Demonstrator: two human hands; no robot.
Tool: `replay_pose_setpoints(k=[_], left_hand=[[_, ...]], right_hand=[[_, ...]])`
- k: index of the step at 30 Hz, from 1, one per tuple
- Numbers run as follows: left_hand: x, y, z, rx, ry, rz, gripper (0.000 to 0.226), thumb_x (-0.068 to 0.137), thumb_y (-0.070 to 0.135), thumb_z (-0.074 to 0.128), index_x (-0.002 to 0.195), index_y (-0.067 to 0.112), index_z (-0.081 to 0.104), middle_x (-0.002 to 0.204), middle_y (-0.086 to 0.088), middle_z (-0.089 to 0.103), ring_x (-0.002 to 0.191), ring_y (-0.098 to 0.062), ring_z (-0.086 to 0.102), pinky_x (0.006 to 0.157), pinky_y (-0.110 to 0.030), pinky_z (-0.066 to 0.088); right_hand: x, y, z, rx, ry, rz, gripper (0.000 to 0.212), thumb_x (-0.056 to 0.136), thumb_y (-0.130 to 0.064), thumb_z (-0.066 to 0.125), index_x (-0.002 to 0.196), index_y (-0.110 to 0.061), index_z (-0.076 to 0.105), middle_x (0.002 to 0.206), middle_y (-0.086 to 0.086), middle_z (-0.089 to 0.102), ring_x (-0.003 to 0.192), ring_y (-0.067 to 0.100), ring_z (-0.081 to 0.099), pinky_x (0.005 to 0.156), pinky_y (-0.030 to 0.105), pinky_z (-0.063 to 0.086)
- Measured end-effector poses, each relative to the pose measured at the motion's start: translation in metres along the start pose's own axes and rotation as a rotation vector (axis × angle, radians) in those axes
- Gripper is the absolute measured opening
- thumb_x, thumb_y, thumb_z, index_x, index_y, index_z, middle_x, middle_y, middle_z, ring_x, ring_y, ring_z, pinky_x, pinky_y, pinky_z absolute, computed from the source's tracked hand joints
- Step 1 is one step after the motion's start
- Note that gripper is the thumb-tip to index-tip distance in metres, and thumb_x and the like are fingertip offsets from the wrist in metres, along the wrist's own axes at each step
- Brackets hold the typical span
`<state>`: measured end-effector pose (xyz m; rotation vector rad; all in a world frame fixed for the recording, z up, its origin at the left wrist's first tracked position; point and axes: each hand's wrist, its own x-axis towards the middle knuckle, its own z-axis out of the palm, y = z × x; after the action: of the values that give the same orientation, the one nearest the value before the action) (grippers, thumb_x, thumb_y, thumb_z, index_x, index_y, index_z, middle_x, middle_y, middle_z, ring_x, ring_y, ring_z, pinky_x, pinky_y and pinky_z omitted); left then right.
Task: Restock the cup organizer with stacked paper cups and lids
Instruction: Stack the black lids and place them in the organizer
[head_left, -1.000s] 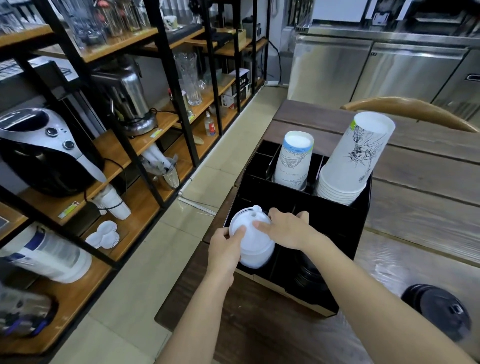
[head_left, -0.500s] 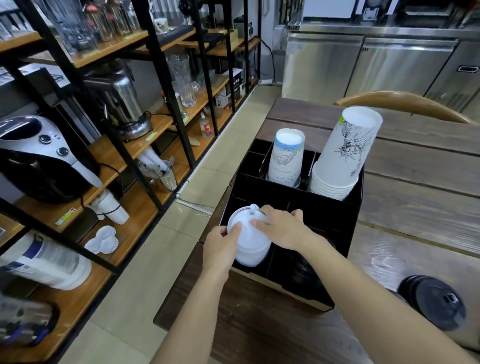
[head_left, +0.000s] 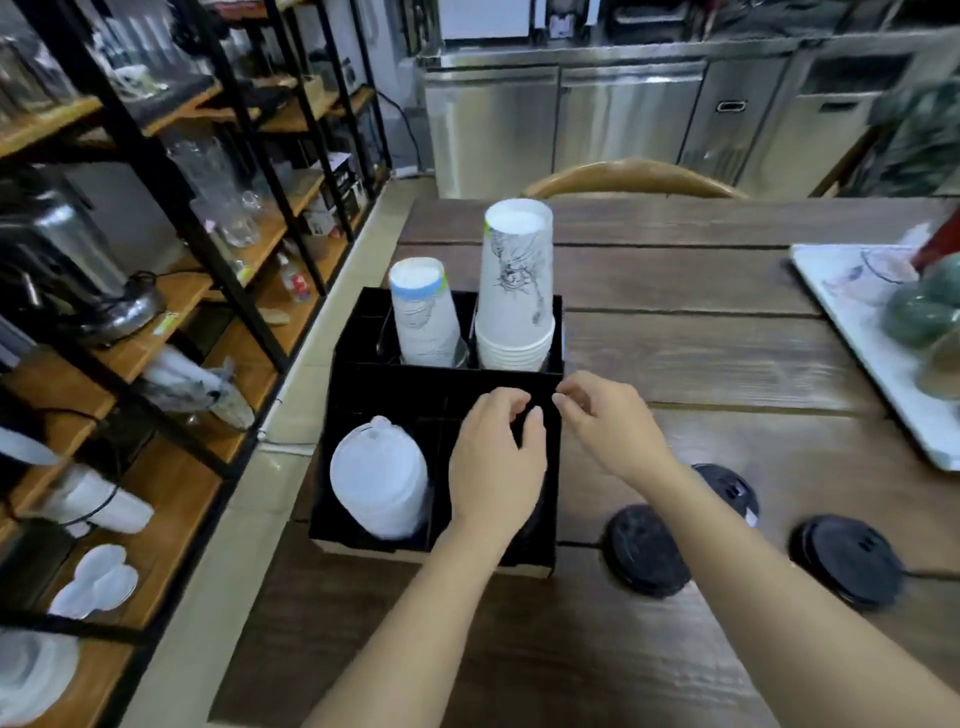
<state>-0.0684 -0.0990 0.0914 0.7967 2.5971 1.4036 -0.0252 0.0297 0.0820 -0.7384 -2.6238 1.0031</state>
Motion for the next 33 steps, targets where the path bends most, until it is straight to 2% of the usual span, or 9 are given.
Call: replay_pose_setpoints(k=[7, 11, 14, 19, 21, 23, 27, 31, 33], left_hand=[[-0.035, 0.011, 0.09, 0.101, -0.437, -0.154, 0.042, 0.093, 0.033, 0.051, 0.131, 0.017, 0.045, 0.134, -0.004, 0.047, 0.124, -0.022, 0.046, 0.102, -0.033, 0.039], [-0.04, 0.002, 0.119, 0.224, -0.56, -0.342, 0.055, 0.094, 0.031, 0.05, 0.142, 0.014, 0.031, 0.147, -0.008, 0.033, 0.135, -0.028, 0.034, 0.109, -0.039, 0.034], [-0.044, -0.006, 0.13, 0.308, -0.587, -0.46, 0.061, 0.093, 0.032, 0.052, 0.143, 0.009, 0.027, 0.149, -0.011, 0.025, 0.136, -0.032, 0.028, 0.106, -0.04, 0.034], [-0.051, -0.01, 0.137, 0.296, -0.549, -0.528, 0.049, 0.091, 0.029, 0.057, 0.131, 0.004, 0.042, 0.144, -0.01, 0.016, 0.131, -0.032, 0.025, 0.098, -0.037, 0.038], [-0.051, -0.01, 0.137, 0.236, -0.51, -0.571, 0.044, 0.09, 0.025, 0.059, 0.127, 0.005, 0.047, 0.144, -0.009, 0.016, 0.13, -0.031, 0.026, 0.097, -0.037, 0.038], [-0.05, -0.012, 0.136, 0.153, -0.485, -0.646, 0.04, 0.087, 0.022, 0.064, 0.121, 0.007, 0.05, 0.14, -0.008, 0.02, 0.128, -0.03, 0.029, 0.097, -0.037, 0.038], [-0.048, -0.017, 0.134, -0.038, -0.438, -0.753, 0.031, 0.081, 0.013, 0.07, 0.104, 0.017, 0.05, 0.123, -0.006, 0.038, 0.11, -0.03, 0.047, 0.095, -0.045, 0.048], [-0.041, -0.011, 0.129, -0.225, -0.387, -0.761, 0.036, 0.082, 0.004, 0.068, 0.113, 0.013, 0.053, 0.123, -0.008, 0.055, 0.108, -0.026, 0.053, 0.096, -0.044, 0.047], [-0.035, -0.002, 0.127, -0.257, -0.357, -0.706, 0.04, 0.081, 0.002, 0.069, 0.117, 0.011, 0.053, 0.122, -0.008, 0.057, 0.108, -0.025, 0.054, 0.095, -0.042, 0.047]], right_hand=[[-0.064, 0.089, -0.023, -0.096, 0.163, 0.334, 0.025, 0.094, -0.027, 0.047, 0.094, -0.006, 0.061, 0.091, 0.013, 0.068, 0.088, 0.033, 0.062, 0.073, 0.04, 0.05], [-0.096, 0.123, -0.007, -0.103, 0.079, 0.505, 0.032, 0.094, -0.036, 0.047, 0.068, -0.016, 0.045, 0.059, 0.001, 0.048, 0.066, 0.03, 0.055, 0.055, 0.035, 0.039], [-0.109, 0.139, 0.009, -0.05, -0.004, 0.601, 0.041, 0.091, -0.042, 0.048, 0.059, -0.02, 0.036, 0.056, -0.002, 0.039, 0.057, 0.022, 0.045, 0.054, 0.033, 0.034], [-0.109, 0.143, 0.024, 0.258, -0.056, 0.614, 0.039, 0.089, -0.037, 0.056, 0.058, -0.018, 0.041, 0.065, 0.002, 0.04, 0.055, 0.011, 0.038, 0.049, 0.025, 0.025], [-0.106, 0.14, 0.027, 0.268, -0.075, 0.617, 0.044, 0.088, -0.036, 0.057, 0.056, -0.023, 0.03, 0.063, -0.003, 0.025, 0.052, 0.009, 0.029, 0.048, 0.023, 0.019], [-0.103, 0.137, 0.028, 0.294, -0.087, 0.652, 0.046, 0.087, -0.036, 0.06, 0.058, -0.021, 0.027, 0.064, -0.003, 0.02, 0.052, 0.01, 0.028, 0.047, 0.025, 0.018], [-0.098, 0.135, 0.019, 0.381, -0.096, 0.696, 0.034, 0.085, -0.035, 0.063, 0.08, -0.012, 0.039, 0.074, -0.002, 0.039, 0.064, 0.011, 0.038, 0.052, 0.025, 0.029], [-0.095, 0.136, 0.003, 0.548, -0.058, 0.67, 0.037, 0.082, -0.033, 0.068, 0.104, -0.015, 0.044, 0.087, -0.002, 0.047, 0.083, 0.019, 0.053, 0.067, 0.036, 0.051], [-0.093, 0.138, -0.011, 0.636, -0.068, 0.649, 0.053, 0.082, -0.031, 0.069, 0.126, -0.028, 0.04, 0.098, 0.001, 0.054, 0.09, 0.027, 0.061, 0.059, 0.037, 0.057]])
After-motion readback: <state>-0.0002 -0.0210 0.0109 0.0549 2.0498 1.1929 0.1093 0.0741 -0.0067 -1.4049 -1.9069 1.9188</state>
